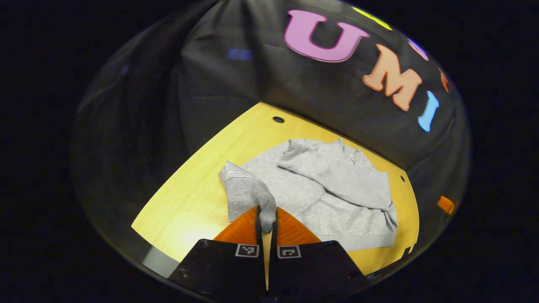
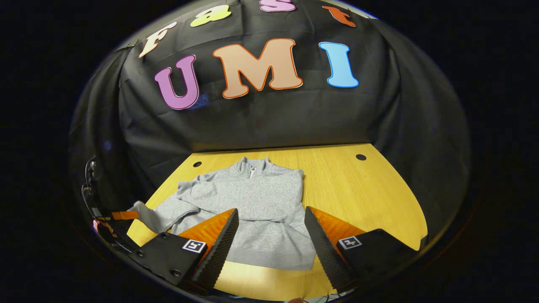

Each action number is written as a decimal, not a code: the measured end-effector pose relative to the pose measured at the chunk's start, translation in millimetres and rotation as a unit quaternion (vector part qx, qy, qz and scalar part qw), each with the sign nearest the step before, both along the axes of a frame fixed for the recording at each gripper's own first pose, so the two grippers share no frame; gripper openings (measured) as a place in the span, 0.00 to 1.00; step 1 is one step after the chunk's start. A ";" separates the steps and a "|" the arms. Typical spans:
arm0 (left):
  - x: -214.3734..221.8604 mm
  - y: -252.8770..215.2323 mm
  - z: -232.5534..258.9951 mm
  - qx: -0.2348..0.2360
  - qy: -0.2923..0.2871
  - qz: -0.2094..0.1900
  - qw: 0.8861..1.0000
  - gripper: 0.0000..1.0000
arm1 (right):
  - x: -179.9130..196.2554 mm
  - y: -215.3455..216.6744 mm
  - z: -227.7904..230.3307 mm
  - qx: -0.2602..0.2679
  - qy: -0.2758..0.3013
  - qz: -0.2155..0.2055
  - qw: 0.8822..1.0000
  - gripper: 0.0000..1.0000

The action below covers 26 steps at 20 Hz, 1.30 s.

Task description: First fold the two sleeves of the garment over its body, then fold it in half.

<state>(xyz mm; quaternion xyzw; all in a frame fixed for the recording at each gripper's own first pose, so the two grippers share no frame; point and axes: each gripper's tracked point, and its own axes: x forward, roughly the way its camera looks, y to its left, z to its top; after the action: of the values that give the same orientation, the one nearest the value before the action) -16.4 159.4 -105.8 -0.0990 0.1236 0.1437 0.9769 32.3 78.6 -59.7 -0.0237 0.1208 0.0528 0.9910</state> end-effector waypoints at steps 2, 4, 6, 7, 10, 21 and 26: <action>12.4 -23.3 10.3 0.017 0.002 -0.022 1.000 0.01 | -0.8 -15.4 -4.8 -0.002 0.001 -0.001 1.000 0.98; 29.2 -51.9 25.7 0.023 -0.011 -0.048 0.999 0.01 | -5.0 -26.3 -3.4 0.002 0.000 -0.003 1.000 0.94; 43.0 -82.7 39.1 0.029 -0.022 -0.080 0.996 0.01 | -5.5 -37.4 -2.3 0.006 -0.001 -0.006 1.000 0.98; 51.5 -96.4 45.5 0.037 -0.028 -0.095 0.994 0.01 | -4.9 -42.2 -2.9 0.008 -0.001 -0.007 1.000 0.94; 70.5 -137.4 59.3 0.060 -0.039 -0.134 0.988 0.01 | -0.7 -53.9 1.7 0.016 -0.007 -0.009 1.000 0.98; 142.1 -300.7 69.0 0.098 -0.050 -0.276 0.955 0.01 | 18.4 -103.0 5.6 0.026 -0.007 -0.010 1.000 0.98; 192.7 -370.8 57.5 0.093 -0.045 -0.338 0.936 0.01 | 25.7 -117.2 7.2 0.034 -0.005 -0.013 0.999 0.98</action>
<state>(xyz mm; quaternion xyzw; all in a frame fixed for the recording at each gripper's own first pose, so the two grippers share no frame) 176.4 -211.4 -48.2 0.0338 0.0919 -0.1883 0.9772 58.0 -38.6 -52.5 0.0118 0.1146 0.0441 0.9924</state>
